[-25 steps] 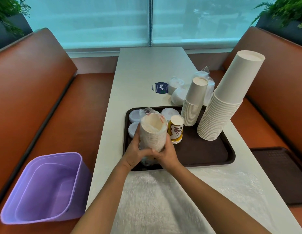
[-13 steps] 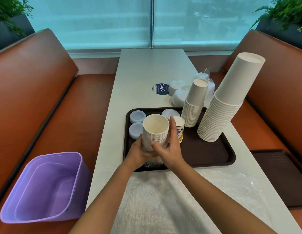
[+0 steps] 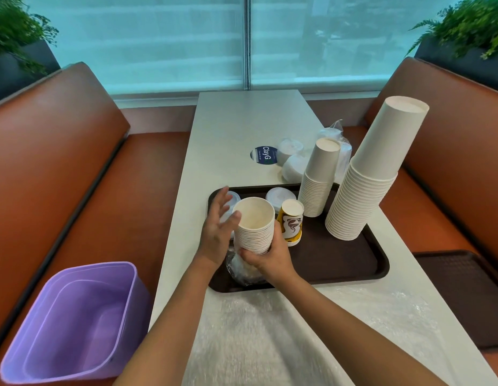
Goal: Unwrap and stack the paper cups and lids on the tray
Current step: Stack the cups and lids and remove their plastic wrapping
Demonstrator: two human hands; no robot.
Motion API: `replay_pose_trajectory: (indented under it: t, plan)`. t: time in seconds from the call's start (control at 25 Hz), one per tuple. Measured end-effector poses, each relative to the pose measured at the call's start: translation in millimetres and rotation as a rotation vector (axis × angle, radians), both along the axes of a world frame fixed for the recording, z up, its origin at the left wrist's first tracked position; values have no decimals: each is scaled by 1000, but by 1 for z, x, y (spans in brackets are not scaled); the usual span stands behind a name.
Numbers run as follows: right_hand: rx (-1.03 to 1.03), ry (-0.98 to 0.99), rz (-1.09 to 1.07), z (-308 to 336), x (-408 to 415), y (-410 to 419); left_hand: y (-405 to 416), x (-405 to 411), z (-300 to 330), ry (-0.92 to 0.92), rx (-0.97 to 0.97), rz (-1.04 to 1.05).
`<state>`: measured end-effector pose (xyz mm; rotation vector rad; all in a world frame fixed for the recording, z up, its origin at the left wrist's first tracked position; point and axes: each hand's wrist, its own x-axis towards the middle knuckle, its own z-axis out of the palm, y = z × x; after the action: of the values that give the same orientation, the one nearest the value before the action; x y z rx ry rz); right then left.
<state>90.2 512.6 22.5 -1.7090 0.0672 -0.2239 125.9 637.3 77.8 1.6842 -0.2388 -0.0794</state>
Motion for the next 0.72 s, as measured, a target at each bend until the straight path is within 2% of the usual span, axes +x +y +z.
replay_pose_trajectory:
  t: [0.08, 0.16, 0.2, 0.72]
  plan:
    - [0, -22, 1, 3, -2, 4, -8, 0, 25, -182, 300, -56]
    - [-1, -73, -10, 8, 0, 4, -14, 1, 36, -242, 605, -109]
    - [-7, -102, -19, 12, 1, 3, -16, 2, 38, -233, 678, -113]
    - [44, -71, 6, 25, 11, -1, -17, 6, 48, -351, 896, -44]
